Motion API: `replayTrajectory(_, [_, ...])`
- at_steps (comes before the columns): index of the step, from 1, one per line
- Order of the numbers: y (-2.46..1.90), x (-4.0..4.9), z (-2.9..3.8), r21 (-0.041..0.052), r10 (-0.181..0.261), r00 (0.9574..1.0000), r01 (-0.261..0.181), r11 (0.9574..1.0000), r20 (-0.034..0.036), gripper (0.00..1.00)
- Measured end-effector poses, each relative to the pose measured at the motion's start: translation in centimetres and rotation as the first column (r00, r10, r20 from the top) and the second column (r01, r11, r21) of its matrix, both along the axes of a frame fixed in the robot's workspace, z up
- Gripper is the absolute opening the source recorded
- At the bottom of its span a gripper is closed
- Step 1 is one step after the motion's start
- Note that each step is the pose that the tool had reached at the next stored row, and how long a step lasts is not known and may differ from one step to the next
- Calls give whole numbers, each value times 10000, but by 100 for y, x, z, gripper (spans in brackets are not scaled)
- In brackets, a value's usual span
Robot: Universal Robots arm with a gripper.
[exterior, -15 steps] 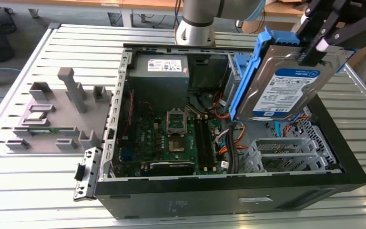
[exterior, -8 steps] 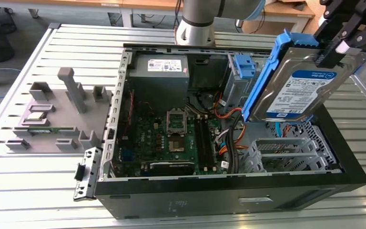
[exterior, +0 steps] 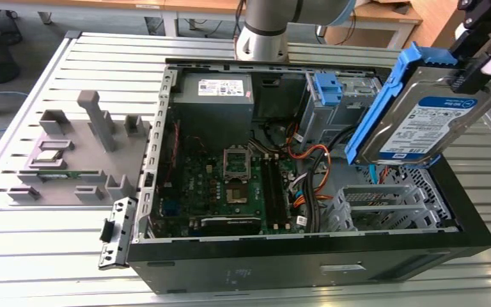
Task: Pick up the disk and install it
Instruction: 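Insert the disk into the insertion slot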
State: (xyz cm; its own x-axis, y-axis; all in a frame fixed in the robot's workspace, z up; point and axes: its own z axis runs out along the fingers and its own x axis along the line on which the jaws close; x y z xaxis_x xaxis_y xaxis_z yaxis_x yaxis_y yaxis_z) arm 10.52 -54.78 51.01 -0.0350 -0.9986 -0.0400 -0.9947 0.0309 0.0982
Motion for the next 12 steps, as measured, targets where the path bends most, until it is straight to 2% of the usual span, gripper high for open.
replayTrajectory(3, [-8, 97, -4, -3, 0, 10000, 0, 10000, -1, 35])
replayTrajectory(5, [-32, 129, -7, -3, -1, 10000, 1, 10000, -2, 35])
replayTrajectory(8, [-76, 142, -14, -3, -6, 10000, 6, 10000, -1, 35])
replayTrajectory(12, [-100, 143, -45, -2, -5, 10000, 5, 10000, -1, 35])
